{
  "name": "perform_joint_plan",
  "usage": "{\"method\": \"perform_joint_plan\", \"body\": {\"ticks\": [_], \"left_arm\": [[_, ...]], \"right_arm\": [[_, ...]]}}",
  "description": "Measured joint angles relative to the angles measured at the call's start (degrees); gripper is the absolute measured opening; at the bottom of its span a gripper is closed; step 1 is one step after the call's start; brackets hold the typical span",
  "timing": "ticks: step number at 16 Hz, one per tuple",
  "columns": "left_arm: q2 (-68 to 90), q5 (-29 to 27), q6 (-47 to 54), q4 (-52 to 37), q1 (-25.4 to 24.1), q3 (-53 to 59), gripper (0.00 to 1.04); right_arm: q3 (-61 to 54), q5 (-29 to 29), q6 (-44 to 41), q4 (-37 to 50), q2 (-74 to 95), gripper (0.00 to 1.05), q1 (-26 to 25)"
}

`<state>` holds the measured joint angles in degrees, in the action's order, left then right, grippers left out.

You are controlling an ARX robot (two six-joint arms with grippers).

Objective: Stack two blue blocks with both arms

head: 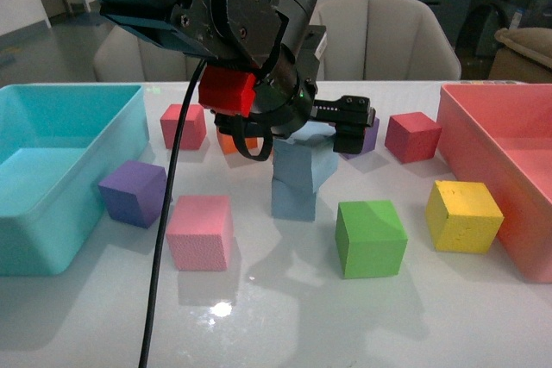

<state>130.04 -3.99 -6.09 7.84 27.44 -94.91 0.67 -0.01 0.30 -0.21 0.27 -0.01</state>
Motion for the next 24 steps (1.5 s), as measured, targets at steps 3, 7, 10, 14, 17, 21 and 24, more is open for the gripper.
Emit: {"method": "perform_joint_plan", "body": {"ticks": [3, 7, 10, 14, 17, 21, 24], "left_arm": [[-6.03, 0.17, -1.03, -3.72, -0.44, 2.32, 0.98], [-17.77, 1.49, -1.07, -9.42, 1.05, 9.25, 0.98], [-24.70, 0.24, 1.07, -16.90, 2.47, 18.01, 0.98], [-51.17, -19.85, 5.03, -47.01, -4.72, 50.97, 0.53], [-67.56, -9.31, 5.25, -51.91, -14.53, 76.13, 0.02], [-70.71, -7.56, 5.25, -51.71, -16.46, 79.62, 0.02], [-73.07, -5.92, 5.27, -51.17, -17.66, 82.12, 0.02]], "right_arm": [[0.00, 0.00, 0.00, 0.00, 0.00, 0.98, 0.00], [0.00, 0.00, 0.00, 0.00, 0.00, 0.98, 0.00], [0.00, 0.00, 0.00, 0.00, 0.00, 0.98, 0.00], [0.00, 0.02, 0.00, 0.00, 0.00, 0.98, 0.00], [0.00, 0.00, 0.00, 0.00, 0.00, 0.98, 0.00], [0.00, 0.00, 0.00, 0.02, 0.00, 0.98, 0.00], [0.00, 0.02, -0.02, 0.00, 0.00, 0.98, 0.00]]}}
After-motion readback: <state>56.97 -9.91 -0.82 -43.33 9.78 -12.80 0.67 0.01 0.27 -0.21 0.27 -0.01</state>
